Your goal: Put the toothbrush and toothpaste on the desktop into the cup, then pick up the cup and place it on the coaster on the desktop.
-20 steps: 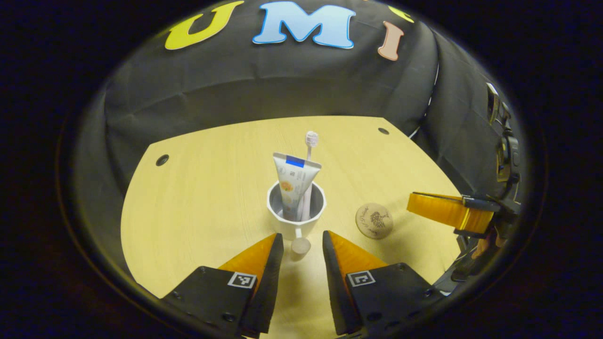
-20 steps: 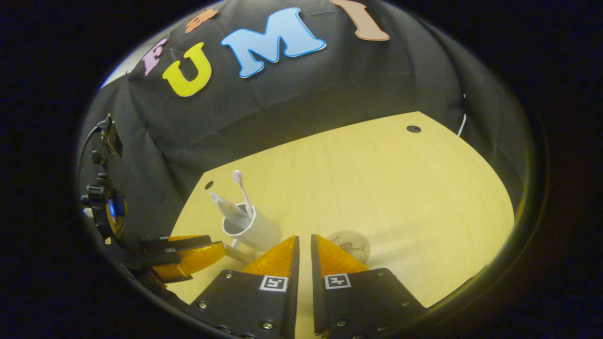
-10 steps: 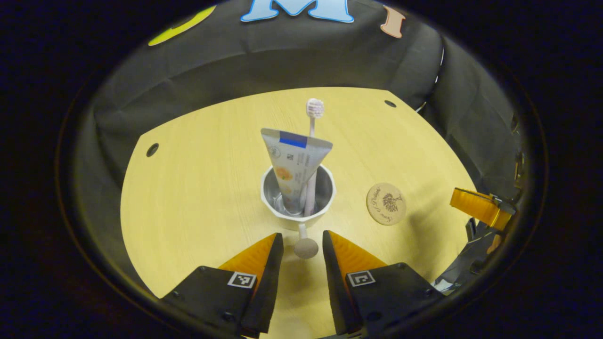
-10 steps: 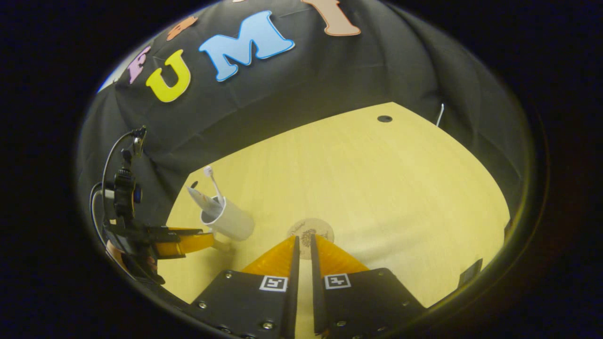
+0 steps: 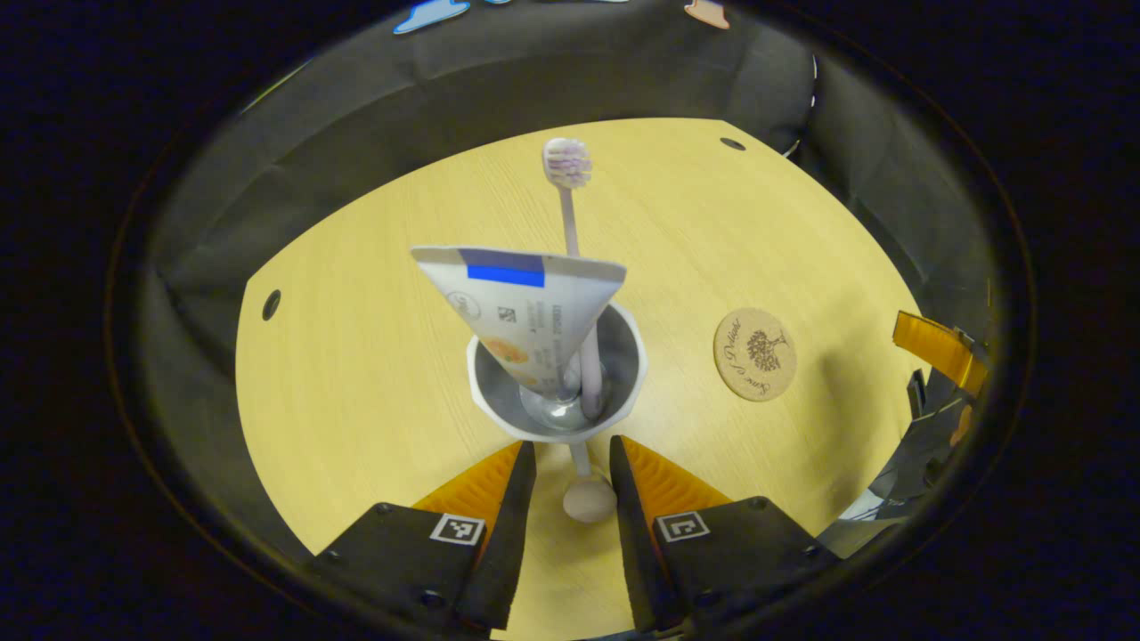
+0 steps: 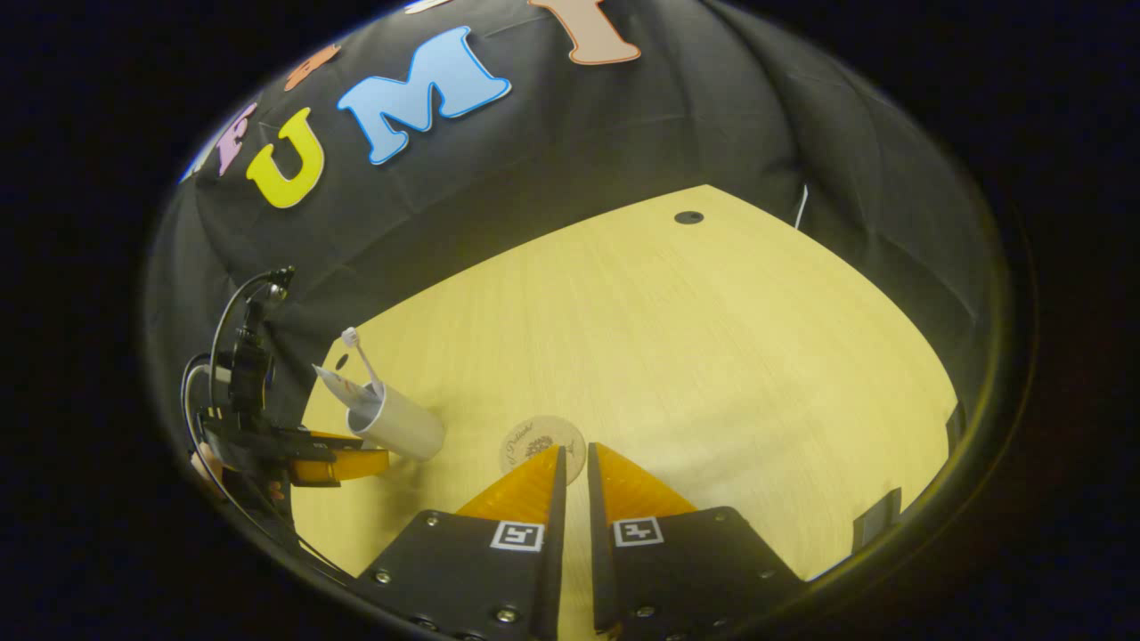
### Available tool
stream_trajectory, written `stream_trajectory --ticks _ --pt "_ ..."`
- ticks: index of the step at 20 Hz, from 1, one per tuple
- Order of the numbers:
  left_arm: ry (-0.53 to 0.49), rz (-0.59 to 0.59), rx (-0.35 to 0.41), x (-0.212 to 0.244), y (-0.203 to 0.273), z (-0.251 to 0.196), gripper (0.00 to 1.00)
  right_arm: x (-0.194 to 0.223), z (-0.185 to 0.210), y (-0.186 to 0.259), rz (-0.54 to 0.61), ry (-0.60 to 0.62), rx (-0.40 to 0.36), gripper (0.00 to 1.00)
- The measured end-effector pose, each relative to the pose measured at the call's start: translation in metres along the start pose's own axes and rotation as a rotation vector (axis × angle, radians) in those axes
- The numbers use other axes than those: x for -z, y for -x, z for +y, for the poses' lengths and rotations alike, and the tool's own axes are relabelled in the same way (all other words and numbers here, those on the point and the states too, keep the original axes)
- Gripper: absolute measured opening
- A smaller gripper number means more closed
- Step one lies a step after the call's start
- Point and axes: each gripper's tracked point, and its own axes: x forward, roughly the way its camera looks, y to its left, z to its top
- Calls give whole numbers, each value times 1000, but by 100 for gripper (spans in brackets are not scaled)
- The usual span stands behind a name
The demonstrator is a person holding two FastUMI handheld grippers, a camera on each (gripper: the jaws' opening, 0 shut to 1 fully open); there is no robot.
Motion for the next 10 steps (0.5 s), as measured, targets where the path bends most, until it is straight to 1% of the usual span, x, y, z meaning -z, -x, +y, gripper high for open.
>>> stream_trajectory --ticks 6,10 --pt "18 57 2 5 -16 1 58 -1 -12 -4 21 -13 18 14" --pt "40 74 24 6 -21 -4 53 -2 -15 -7 31 -14 23 14"
